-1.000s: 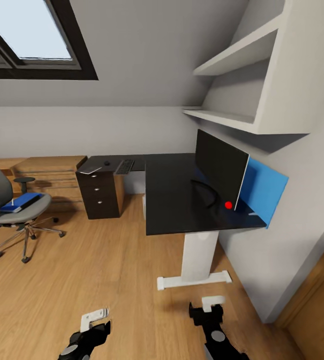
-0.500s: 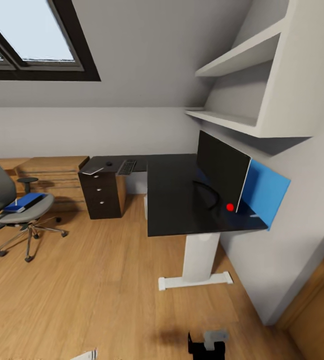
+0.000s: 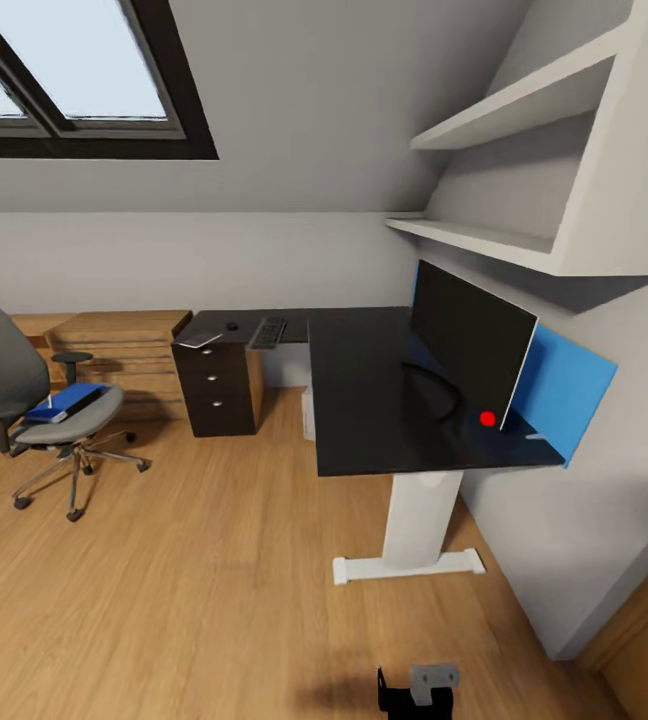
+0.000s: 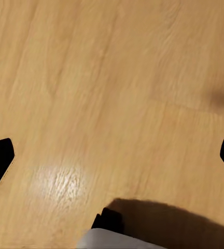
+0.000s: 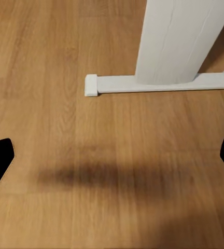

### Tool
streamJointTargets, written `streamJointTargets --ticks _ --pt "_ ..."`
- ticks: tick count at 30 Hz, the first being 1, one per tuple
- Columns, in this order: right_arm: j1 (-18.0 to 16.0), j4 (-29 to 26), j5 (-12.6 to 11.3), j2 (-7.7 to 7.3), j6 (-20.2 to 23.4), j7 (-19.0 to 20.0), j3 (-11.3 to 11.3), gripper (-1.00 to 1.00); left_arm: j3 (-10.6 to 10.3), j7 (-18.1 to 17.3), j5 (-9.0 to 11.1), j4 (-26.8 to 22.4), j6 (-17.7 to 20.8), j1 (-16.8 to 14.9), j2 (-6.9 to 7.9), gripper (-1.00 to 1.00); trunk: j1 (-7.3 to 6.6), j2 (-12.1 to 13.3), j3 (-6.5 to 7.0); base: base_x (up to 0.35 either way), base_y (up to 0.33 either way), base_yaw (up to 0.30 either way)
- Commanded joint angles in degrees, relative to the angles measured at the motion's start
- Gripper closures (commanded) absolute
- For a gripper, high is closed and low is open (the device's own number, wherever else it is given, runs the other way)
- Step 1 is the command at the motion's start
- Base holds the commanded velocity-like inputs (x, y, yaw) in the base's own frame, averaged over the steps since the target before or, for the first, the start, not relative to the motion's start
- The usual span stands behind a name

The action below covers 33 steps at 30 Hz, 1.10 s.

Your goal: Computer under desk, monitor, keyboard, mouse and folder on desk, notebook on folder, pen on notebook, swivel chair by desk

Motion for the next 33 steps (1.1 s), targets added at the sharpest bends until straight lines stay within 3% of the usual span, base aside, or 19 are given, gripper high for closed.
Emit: streamJointTargets --ticks 1,13,22,23,33 --pt "-0.04 0.06 0.62 0.02 -0.15 -0.31 -0.45 -1.0 -0.46 0.39 0.55 0.4 -0.27 -0.05 0.07 -1.0 0.01 -0.04 -0.06 0.113 0.272 0.0" --pt "0.06 1.04 0.94 -0.4 0.36 -0.05 -0.34 -1.0 -0.38 -1.49 0.66 1.89 0.08 -0.07 0.43 -1.0 0.01 -0.04 -0.06 0.138 0.275 0.0" --pt "4.69 1.73 0.97 -3.01 0.55 -0.29 -0.36 -1.0 -0.27 -3.67 0.74 1.96 0.46 -0.08 0.54 -1.0 0.01 -0.04 -0.06 0.236 0.257 0.0" --pt "5.02 1.73 0.97 -3.85 0.55 -0.31 -0.36 -1.0 -0.22 -3.68 0.66 1.89 0.42 -0.08 0.55 -1.0 0.01 -0.04 -0.06 0.264 0.239 0.0" --pt "5.14 1.73 0.97 -4.45 0.56 -0.31 -0.36 -1.0 -0.13 -3.61 0.74 1.42 0.16 -0.08 1.61 -1.0 0.01 -0.04 -0.06 0.265 0.237 0.0"
